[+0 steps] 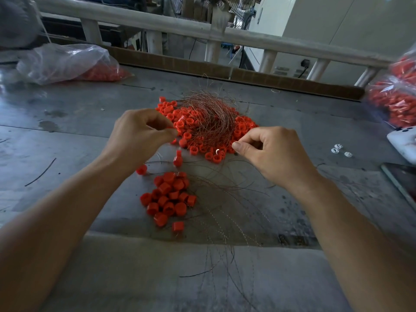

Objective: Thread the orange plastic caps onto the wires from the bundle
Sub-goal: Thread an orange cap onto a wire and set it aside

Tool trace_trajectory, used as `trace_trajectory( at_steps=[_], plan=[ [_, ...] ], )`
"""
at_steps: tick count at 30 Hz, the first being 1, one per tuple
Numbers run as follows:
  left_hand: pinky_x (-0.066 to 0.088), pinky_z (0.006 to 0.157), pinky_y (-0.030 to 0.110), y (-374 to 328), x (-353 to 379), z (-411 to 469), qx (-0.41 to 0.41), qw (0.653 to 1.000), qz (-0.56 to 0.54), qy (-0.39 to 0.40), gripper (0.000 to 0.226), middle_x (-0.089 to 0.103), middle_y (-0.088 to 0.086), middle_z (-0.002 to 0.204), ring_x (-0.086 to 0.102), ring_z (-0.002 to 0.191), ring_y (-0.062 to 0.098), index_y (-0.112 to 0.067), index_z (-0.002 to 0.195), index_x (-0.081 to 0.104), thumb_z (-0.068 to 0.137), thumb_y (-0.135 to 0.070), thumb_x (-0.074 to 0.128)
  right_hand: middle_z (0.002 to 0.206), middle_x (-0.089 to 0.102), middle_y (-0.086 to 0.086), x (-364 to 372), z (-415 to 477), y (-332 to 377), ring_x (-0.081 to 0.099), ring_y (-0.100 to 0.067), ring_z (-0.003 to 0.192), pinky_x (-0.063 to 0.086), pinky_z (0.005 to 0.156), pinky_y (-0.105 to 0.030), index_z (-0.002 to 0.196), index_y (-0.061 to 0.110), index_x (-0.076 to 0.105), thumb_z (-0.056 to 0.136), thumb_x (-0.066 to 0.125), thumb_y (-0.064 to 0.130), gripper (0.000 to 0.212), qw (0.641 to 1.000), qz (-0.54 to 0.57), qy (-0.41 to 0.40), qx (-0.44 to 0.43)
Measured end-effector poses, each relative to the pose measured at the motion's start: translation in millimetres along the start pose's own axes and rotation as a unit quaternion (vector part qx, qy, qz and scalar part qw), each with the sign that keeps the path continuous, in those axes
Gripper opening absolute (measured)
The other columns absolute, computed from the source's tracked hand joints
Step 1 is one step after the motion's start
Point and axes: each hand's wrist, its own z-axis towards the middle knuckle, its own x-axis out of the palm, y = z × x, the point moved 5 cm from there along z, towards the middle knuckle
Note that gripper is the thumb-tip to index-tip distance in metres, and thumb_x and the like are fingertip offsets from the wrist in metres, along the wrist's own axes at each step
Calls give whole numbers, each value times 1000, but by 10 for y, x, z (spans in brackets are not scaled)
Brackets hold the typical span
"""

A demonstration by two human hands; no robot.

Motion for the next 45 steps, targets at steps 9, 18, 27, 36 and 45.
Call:
trace_trajectory(
  at_steps=[9, 18, 27, 36, 45],
  plan=[
    [37, 56, -1, -80, 267, -92, 61, 991, 82, 82, 20, 60, -24, 69, 55, 64, -14, -37, 71, 65, 73, -20, 75, 60, 58, 11, 22, -1, -2, 46, -5, 46, 35, 49, -16, 77, 17, 70, 84, 63, 32, 18, 1000, -2, 8, 4],
    [31, 55, -7, -145, 257, -96, 83, 986, 125, 69, 11, 53, -27, 66, 53, 57, -11, -18, 86, 74, 75, -16, 74, 62, 63, 4, 41, -7, 22, 48, -6, 46, 33, 48, -11, 77, 19, 69, 84, 62, 34, 18, 1000, -15, 17, 3],
    [38, 68, -1, -567, 90, -482, 171, 979, 10, 109, 18, 60, -32, 73, 56, 76, -13, -48, 76, 59, 66, -35, 65, 87, 59, 9, 27, -69, 202, 54, -2, 72, 48, 72, -18, 102, 14, 68, 82, 66, 15, 20, 995, 49, -8, -87],
    [50, 68, 17, -581, 152, -528, 197, 967, -38, 158, 20, 67, -19, 85, 62, 74, 8, -42, 82, 65, 70, -30, 76, 100, 64, -3, 128, -138, 336, 57, -8, 83, 39, 71, -3, 98, 6, 69, 77, 68, 2, 22, 979, 99, 14, -179],
    [54, 68, 17, -582, 136, -521, 144, 953, -190, 184, 18, 73, -7, 83, 69, 73, 9, -27, 80, 72, 65, -21, 78, 88, 65, 1, -3, -90, 239, 61, -8, 86, 47, 75, -12, 85, 8, 67, 80, 65, 2, 8, 973, 189, -21, -132]
  ],
)
